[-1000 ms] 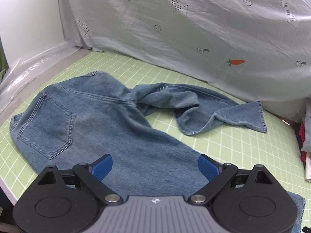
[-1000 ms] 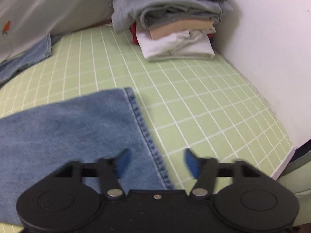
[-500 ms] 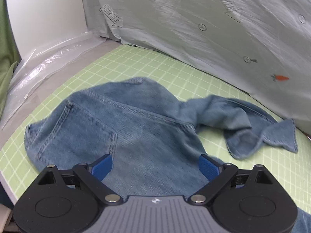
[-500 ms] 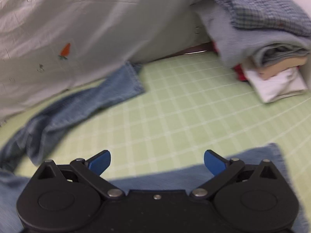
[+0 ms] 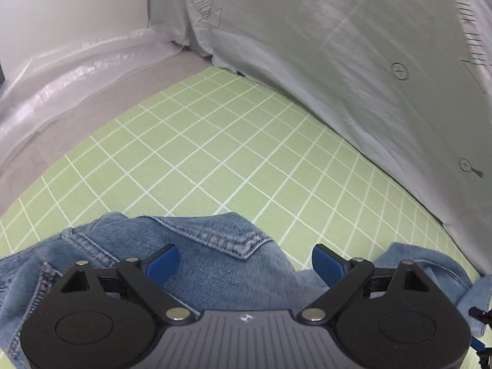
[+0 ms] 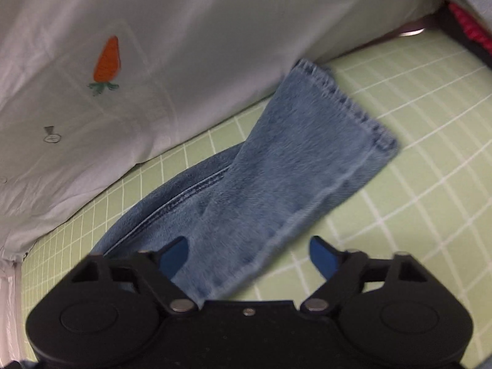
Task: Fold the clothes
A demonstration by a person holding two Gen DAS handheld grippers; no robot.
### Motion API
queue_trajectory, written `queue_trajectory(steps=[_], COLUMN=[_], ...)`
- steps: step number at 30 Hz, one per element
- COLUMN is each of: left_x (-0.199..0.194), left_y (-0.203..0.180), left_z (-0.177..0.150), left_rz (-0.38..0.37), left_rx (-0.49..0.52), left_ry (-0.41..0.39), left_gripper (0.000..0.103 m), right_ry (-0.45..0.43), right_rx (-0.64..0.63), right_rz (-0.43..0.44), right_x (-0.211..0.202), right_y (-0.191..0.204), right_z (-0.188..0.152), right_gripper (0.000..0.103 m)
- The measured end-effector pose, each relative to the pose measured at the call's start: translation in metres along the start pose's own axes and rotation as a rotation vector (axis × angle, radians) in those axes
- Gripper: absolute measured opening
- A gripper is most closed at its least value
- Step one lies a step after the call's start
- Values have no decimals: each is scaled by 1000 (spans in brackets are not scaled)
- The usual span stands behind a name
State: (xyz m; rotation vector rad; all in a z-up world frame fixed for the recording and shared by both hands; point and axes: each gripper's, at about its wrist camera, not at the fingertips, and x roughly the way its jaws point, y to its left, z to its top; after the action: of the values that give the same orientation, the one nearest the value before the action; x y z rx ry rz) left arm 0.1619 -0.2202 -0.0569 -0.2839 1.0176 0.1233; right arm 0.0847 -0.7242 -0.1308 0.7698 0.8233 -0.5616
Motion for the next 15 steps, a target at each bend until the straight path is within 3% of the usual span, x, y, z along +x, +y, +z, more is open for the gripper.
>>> queue_trajectory(steps=[2, 3, 4, 6, 10, 15], left_x=[9, 11, 10, 5, -9, -24], left_y=[0, 1, 3, 5, 9, 8], left_z=[0, -1, -3, -7, -16, -24], left_rz=[28, 36, 35, 25, 13, 17], left_rx=[-23, -31, -34, -38, -52, -49], left_ry=[16, 20, 20, 24, 26, 14], left_gripper=[75, 73, 71, 68, 67, 67], right_ry=[27, 27, 21, 1, -78, -193], right_rx=[-3, -17, -35, -57, -53, -113], right_rz=[8, 1, -10, 6, 36, -94], right_x=[8, 10, 10, 4, -35, -97], right_y=[4, 5, 6, 1, -25, -67], right_z=[-1, -2, -4, -7, -9, -21], right_gripper=[54, 40, 34, 2, 3, 2])
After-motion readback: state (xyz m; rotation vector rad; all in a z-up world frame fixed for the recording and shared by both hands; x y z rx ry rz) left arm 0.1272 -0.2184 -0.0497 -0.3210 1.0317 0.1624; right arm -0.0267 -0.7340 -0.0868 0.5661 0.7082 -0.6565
